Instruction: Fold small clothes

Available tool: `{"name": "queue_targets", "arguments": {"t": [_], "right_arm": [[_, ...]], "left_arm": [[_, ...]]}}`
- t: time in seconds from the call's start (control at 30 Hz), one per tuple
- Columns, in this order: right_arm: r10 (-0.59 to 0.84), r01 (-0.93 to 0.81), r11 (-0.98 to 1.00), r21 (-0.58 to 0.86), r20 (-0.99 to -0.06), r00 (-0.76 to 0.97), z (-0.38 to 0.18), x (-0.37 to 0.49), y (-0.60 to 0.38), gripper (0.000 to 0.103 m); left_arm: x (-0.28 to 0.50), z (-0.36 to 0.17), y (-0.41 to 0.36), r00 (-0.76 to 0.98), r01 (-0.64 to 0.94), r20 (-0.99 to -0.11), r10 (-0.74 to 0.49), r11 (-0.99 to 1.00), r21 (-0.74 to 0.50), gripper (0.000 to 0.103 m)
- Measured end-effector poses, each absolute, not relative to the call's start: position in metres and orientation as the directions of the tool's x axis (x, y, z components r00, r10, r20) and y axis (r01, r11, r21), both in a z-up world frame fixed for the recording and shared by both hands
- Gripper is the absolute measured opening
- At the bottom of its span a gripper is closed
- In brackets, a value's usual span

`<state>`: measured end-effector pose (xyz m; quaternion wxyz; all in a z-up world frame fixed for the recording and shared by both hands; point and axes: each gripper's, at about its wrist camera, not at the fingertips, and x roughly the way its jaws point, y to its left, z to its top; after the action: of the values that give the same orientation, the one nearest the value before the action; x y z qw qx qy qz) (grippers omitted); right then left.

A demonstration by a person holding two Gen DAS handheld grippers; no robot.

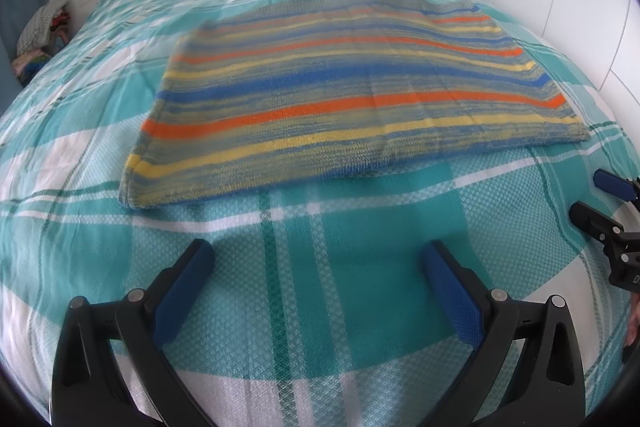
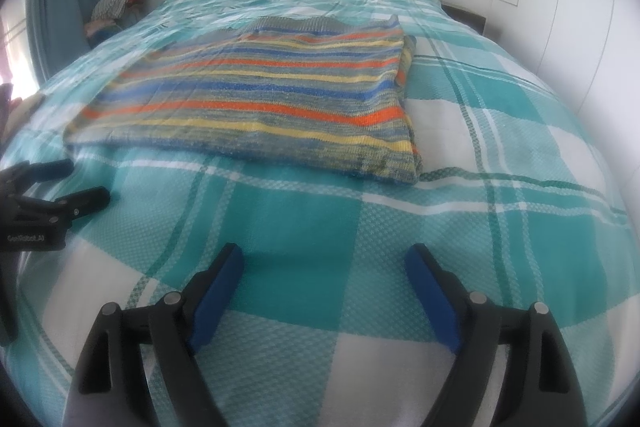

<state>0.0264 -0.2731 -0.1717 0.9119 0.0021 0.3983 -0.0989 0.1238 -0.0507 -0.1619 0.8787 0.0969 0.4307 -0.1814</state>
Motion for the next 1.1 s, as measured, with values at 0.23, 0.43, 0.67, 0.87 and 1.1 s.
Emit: {"name": "queue_targets", "arguments": {"t": [0.23,0.43,0.67,0.87,1.1], "right_arm": [[-0.174,0.18,0.981,-0.07,-0.727,0.664,-0.1717,0.0258,-0.2723,0.085],[-0.172,0.18,0.981,-0.068,-0.727,0.665,-0.1721,0.0256,-0.2732,0.086],[-0.174,0.181,0.981,-0.069,-0.726,0.665,-0.1722,0.0255,-0.2727,0.086],[-0.173,0.181,0.981,-0.068,-0.726,0.665,-0.172,0.0257,-0.2729,0.086],[-0.173,0.181,0.981,-0.068,-0.727,0.665,-0.172,0.0257,-0.2728,0.087]], "left_arm": [[0.1237,-0.1622,-0.051,0.562,0.402,-0.792,-0.238,0.916,0.01,0.103],[0.1241,-0.1622,-0.0513,0.562,0.402,-0.792,-0.238,0.916,0.01,0.103],[0.1241,-0.1623,-0.0512,0.562,0.402,-0.792,-0.238,0.916,0.01,0.103],[0.1241,-0.1624,-0.0511,0.562,0.402,-0.792,-0.239,0.916,0.009,0.103],[0.1266,-0.1633,-0.05,0.554,0.401,-0.796,-0.244,0.916,-0.001,0.103]]}}
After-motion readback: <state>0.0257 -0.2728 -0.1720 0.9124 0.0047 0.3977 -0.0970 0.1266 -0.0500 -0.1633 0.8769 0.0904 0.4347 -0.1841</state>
